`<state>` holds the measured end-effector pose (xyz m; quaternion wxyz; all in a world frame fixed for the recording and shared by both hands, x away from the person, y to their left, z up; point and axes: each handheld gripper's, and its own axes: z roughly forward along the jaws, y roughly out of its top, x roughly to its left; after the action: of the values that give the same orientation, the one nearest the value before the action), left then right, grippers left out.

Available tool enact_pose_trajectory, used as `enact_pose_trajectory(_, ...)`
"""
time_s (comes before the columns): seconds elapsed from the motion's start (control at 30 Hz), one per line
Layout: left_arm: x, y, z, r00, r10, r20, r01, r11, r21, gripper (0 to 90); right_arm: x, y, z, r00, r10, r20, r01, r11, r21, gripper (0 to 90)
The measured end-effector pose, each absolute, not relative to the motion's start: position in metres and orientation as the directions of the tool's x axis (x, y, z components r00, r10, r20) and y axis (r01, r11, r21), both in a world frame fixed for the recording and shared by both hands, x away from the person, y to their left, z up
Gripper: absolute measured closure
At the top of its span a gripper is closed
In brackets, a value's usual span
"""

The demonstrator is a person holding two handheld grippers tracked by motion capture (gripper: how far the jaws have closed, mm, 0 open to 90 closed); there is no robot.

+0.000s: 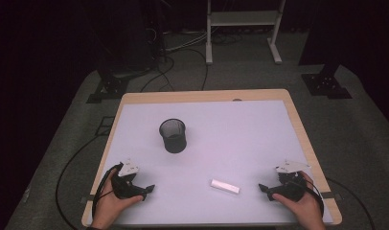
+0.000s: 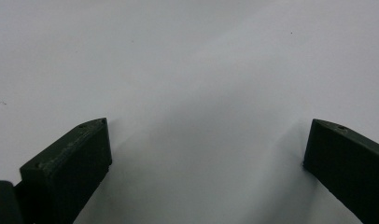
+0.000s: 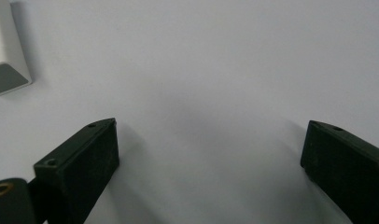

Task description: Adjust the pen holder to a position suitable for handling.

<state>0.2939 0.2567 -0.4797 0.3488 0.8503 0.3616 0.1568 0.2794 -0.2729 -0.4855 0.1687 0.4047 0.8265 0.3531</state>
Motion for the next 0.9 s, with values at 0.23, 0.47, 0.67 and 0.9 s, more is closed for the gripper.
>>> enact_pose_trajectory(0.23,0.294,0.256,-0.48,0.689,0.725,0.016,0.505,-0.495,0.707,0.0,0.279,-0.273,-0.486,-0.615,0.788,0.006,0.549,0.423,0.72,3.6)
enact_pose_trajectory(0.47,0.294,0.257,-0.479,0.689,0.724,0.014,0.505,-0.495,0.707,0.1,0.279,-0.273,-0.485,-0.616,0.788,0.006,0.55,0.424,0.72,3.5)
enact_pose_trajectory(0.67,0.296,0.259,-0.475,0.679,0.734,0.011,0.503,-0.476,0.722,4.2,0.279,-0.273,-0.485,-0.616,0.788,0.006,0.549,0.424,0.72,3.6)
enact_pose_trajectory(0.9,0.296,0.259,-0.466,0.678,0.735,0.018,0.491,-0.471,0.733,5.8,0.279,-0.273,-0.486,-0.616,0.788,0.005,0.548,0.424,0.721,3.6)
